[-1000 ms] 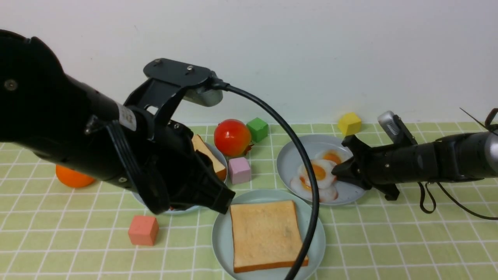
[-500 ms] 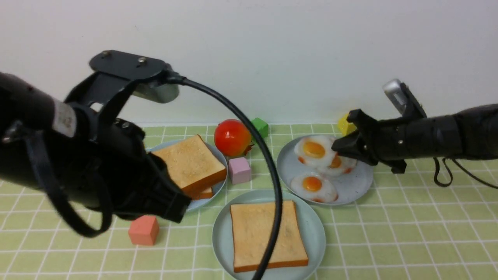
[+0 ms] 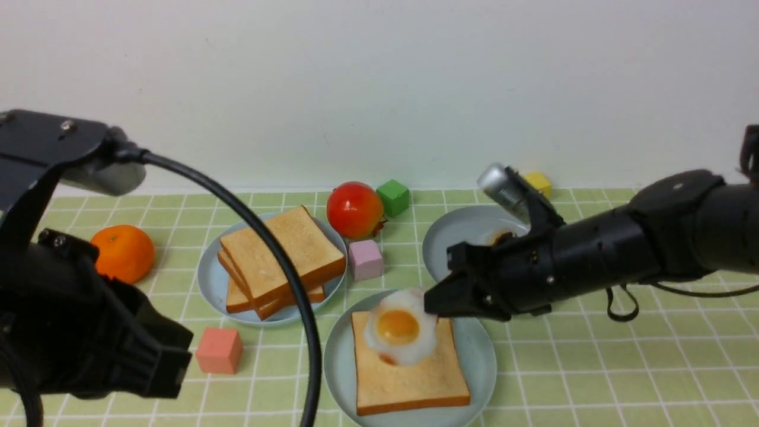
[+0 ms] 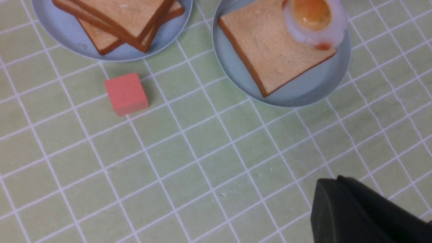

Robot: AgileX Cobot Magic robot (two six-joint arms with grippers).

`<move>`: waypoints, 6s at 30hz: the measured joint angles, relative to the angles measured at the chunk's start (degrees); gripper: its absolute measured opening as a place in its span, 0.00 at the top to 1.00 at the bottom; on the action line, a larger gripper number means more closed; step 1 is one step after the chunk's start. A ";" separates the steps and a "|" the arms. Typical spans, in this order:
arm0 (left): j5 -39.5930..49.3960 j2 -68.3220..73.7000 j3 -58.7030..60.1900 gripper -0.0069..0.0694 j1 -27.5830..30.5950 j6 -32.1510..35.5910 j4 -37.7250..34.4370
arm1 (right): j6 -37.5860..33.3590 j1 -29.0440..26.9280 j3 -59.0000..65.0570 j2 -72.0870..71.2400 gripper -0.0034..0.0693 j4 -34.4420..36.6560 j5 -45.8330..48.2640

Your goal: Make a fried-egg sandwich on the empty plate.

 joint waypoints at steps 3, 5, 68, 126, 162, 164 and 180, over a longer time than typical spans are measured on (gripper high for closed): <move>-0.93 0.06 1.21 0.91 0.00 -0.48 -0.10 | 0.00 1.82 0.27 2.74 0.85 0.38 -4.06; -1.07 0.06 1.27 0.91 0.00 -0.53 -0.10 | 0.00 2.21 0.27 3.90 0.83 0.67 -6.10; -30.76 55.66 -6.38 0.64 33.79 38.11 -65.08 | 13.50 4.39 3.85 -50.98 0.96 -42.59 11.46; -22.38 45.91 0.10 0.27 18.96 38.49 -57.47 | 14.85 4.39 23.23 -82.07 0.90 -45.09 -2.46; 14.05 -41.61 15.24 0.93 20.21 -4.21 -13.17 | 19.07 4.39 32.74 -92.13 0.86 -45.02 -6.54; 14.05 -41.62 15.29 0.93 20.21 -4.21 -13.17 | 19.07 4.39 32.74 -92.13 0.86 -45.04 -6.54; -21.55 -49.26 37.60 0.93 22.50 -1.64 6.76 | 19.07 4.39 32.74 -92.13 0.82 -45.10 -6.54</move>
